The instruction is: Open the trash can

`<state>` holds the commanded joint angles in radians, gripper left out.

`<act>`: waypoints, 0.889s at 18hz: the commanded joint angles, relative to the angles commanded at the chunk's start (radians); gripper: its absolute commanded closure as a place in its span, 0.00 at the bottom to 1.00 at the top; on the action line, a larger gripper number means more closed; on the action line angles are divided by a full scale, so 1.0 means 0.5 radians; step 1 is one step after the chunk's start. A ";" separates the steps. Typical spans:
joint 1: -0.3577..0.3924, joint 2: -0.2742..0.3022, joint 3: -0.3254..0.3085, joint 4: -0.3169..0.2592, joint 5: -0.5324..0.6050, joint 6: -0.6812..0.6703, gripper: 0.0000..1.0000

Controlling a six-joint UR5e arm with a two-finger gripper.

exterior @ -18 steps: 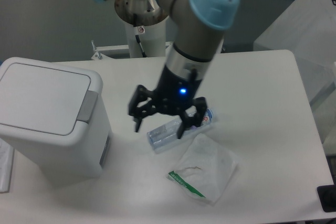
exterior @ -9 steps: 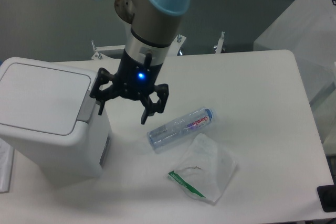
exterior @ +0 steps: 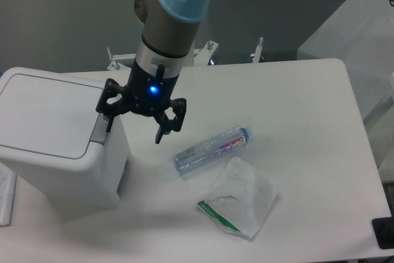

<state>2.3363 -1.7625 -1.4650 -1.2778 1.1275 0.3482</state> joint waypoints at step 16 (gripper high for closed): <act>-0.012 0.006 -0.018 -0.003 0.000 0.006 0.00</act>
<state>2.3301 -1.7595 -1.4742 -1.2793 1.1275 0.3513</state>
